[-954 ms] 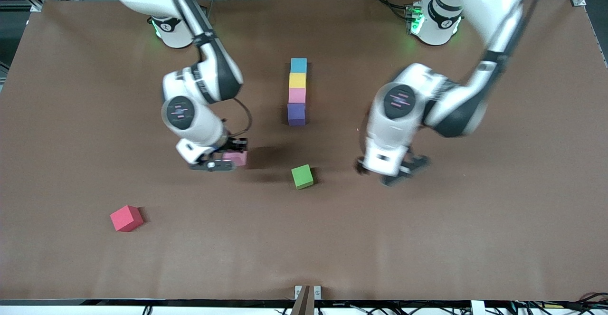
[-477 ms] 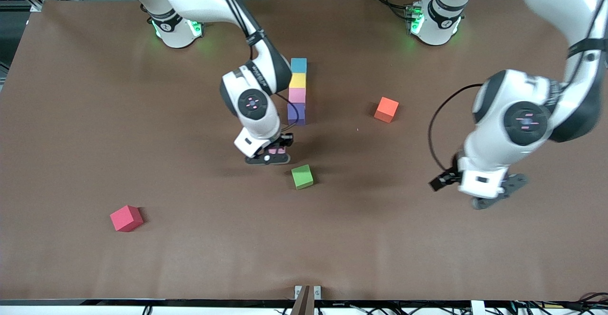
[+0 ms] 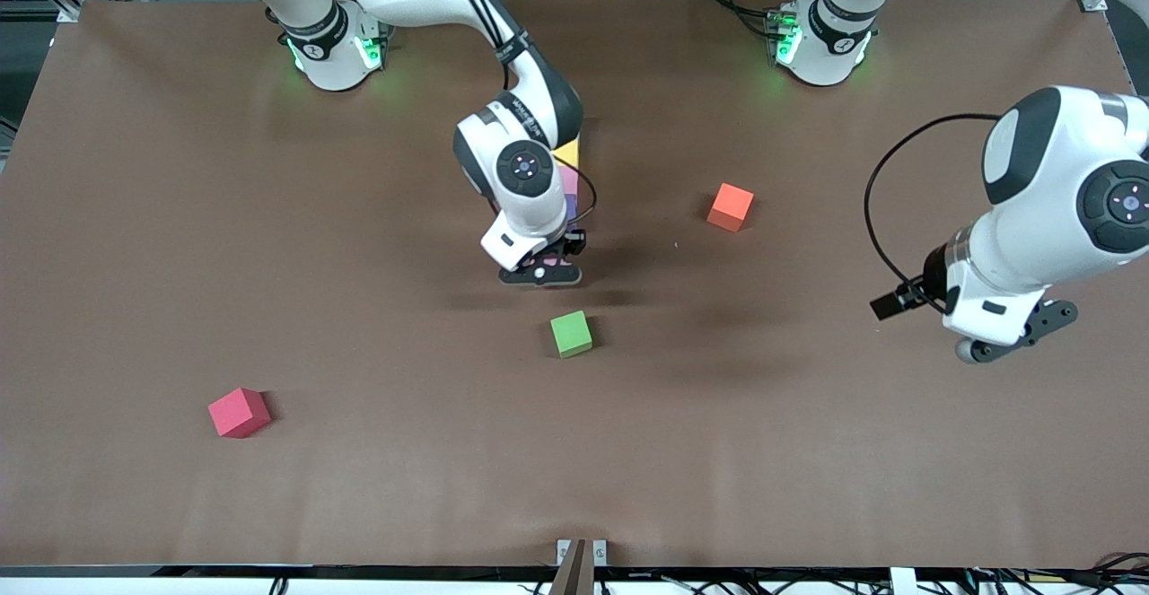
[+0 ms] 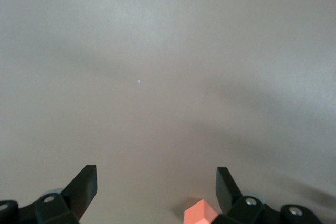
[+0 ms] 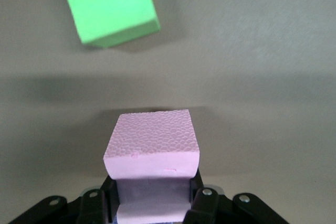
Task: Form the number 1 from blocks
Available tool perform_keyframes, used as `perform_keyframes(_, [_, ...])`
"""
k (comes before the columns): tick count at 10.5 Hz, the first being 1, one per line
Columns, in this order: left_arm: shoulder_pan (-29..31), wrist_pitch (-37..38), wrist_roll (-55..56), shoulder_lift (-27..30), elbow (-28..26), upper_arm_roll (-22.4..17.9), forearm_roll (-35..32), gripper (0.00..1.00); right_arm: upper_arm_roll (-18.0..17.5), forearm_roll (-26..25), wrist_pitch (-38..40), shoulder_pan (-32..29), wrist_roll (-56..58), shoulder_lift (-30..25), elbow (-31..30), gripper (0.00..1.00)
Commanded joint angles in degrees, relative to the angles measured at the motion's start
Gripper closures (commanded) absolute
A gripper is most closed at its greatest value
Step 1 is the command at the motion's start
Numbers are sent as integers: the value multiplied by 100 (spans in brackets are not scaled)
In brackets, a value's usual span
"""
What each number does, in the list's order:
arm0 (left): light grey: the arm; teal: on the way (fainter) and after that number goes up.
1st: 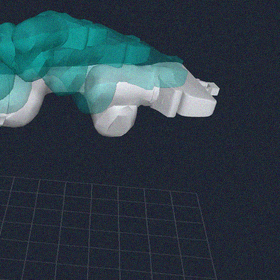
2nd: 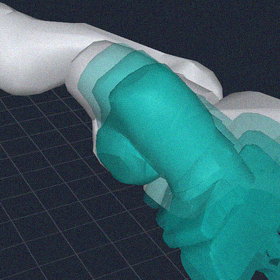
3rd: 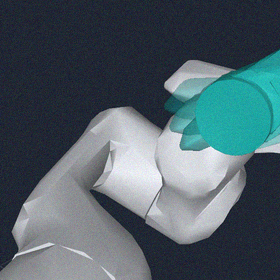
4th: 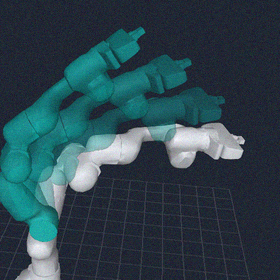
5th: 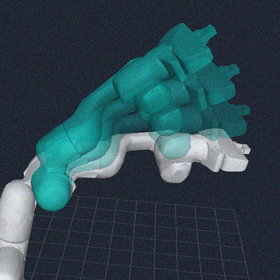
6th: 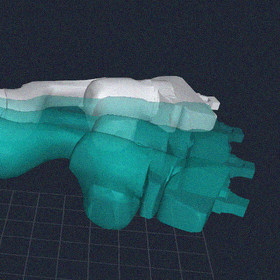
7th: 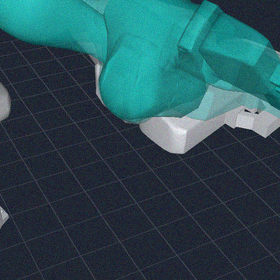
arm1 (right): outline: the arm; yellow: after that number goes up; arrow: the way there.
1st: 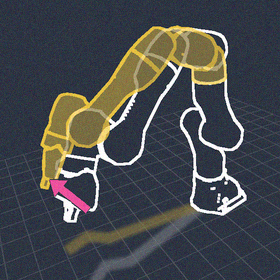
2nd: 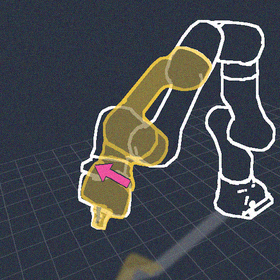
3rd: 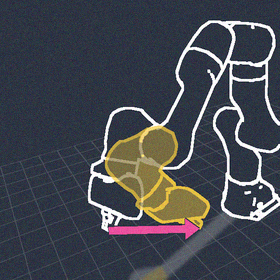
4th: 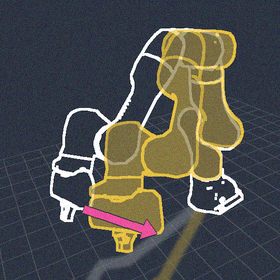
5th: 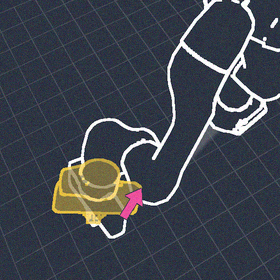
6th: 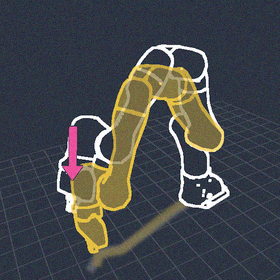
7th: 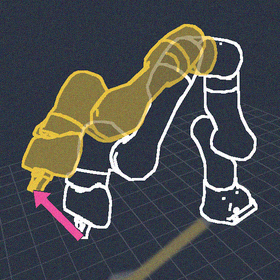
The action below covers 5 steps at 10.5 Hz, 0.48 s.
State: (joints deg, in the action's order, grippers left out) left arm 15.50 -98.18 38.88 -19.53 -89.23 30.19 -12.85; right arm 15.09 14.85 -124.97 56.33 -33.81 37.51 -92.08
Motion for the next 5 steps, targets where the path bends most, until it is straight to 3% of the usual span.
perform_keyframes(1, [-640,-8,-614,1017,-1093,-851,623,0,-6,-17,8,54,-125,28,-21,46])
perform_keyframes(2, [-993,-9,-914,1299,-1393,-1257,826,0,-6,-17,8,115,-125,28,-29,45])
perform_keyframes(5, [-1067,18,-978,1390,-1536,-1305,846,0,-6,-17,17,203,-247,63,-56,42])
